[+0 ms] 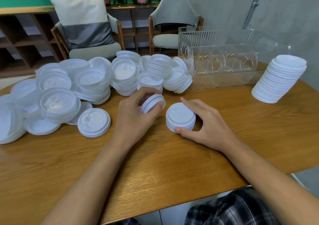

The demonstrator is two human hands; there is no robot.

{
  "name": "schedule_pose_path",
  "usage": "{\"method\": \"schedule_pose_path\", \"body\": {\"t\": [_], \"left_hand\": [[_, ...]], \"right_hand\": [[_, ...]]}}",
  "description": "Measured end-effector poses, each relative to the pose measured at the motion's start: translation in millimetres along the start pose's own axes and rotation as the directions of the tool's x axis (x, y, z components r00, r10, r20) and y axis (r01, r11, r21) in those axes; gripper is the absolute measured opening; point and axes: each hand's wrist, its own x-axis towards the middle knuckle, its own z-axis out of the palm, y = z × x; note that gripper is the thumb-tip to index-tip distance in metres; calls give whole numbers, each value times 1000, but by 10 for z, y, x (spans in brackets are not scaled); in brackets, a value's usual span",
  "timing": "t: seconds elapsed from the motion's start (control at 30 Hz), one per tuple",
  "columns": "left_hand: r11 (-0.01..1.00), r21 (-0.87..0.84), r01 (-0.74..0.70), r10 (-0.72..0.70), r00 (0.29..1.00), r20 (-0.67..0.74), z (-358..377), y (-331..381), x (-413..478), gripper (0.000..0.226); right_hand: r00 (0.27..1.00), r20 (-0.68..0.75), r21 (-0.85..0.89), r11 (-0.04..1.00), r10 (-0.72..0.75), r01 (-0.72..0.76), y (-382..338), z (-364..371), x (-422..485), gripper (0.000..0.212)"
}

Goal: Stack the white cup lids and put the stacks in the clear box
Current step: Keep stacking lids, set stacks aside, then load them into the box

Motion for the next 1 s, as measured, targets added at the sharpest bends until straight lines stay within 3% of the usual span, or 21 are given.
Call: {"method": "schedule_pose_path", "body": {"t": [0.23, 0.37, 0.47, 0.63, 0.77, 1.0], "left_hand": [[905, -404, 135, -142, 990, 15, 32, 43, 25, 26], [779, -566, 272, -266, 959, 95, 123, 2, 40, 32], [732, -617, 290, -295, 951, 97, 148, -46, 56, 34], [837, -466, 286, -298, 953, 50, 262, -79, 31, 19], [956, -193, 218, -221, 975, 9, 325, -127, -5, 17], [989, 11, 146, -147, 983, 112, 399, -92, -50, 19]], "right_hand": [[1000, -16, 25, 1000, -18, 18, 3, 8, 2, 92], [998, -36, 28, 998, -46, 47, 9, 10, 7, 93], [998, -25, 39, 998, -53, 54, 4, 5, 11, 94], [998, -20, 65, 996, -63, 65, -21, -12, 13, 97], [996, -24, 54, 995, -85, 86, 3, 4, 1, 93], [995, -34, 44, 994, -98, 99, 31, 16, 1, 86]]}}
